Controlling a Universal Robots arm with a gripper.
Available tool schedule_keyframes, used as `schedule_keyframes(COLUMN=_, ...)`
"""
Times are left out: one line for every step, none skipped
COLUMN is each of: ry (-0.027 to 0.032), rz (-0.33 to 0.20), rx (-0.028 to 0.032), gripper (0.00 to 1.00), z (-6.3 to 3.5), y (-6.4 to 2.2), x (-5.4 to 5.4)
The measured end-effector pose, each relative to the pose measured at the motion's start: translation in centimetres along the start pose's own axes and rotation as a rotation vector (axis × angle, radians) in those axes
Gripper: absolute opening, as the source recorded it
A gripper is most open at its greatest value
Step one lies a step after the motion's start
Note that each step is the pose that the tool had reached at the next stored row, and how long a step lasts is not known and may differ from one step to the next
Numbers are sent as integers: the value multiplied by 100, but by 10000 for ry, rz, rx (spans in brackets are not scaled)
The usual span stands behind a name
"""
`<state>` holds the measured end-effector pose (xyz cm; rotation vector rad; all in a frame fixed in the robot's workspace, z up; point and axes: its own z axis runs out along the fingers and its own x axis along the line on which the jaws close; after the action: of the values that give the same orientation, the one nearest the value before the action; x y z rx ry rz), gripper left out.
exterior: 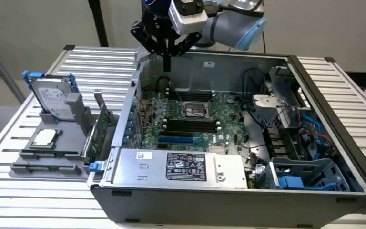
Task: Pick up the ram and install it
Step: 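Reach for the ram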
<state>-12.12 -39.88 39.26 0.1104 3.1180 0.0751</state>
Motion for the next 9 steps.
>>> schedule_keyframes(ry=0, rz=0, rx=0, gripper=0, z=0, y=0, x=0)
schedule_keyframes(ry=0, rz=0, rx=0, gripper=0, z=0, y=0, x=0)
schedule_keyframes(ry=3, rz=1, rx=1, gripper=0, z=0, y=0, x=4)
schedule_keyframes(ry=12, rz=2, rx=3, gripper=0, z=-2, y=-2, x=26)
schedule_keyframes(ry=18, rz=1, rx=5, gripper=0, z=-3, y=-5, x=68)
schedule_keyframes(ry=21, rz=1, rx=1, gripper=0, z=-3, y=-8, x=113)
schedule_keyframes(ry=30, rz=2, rx=3, gripper=0, z=-4, y=-11, x=159)
schedule_keyframes(ry=40, rz=2, rx=2, gripper=0, z=-4, y=-15, x=205)
schedule_keyframes(ry=48, rz=2, rx=3, gripper=0, z=-5, y=-18, x=249)
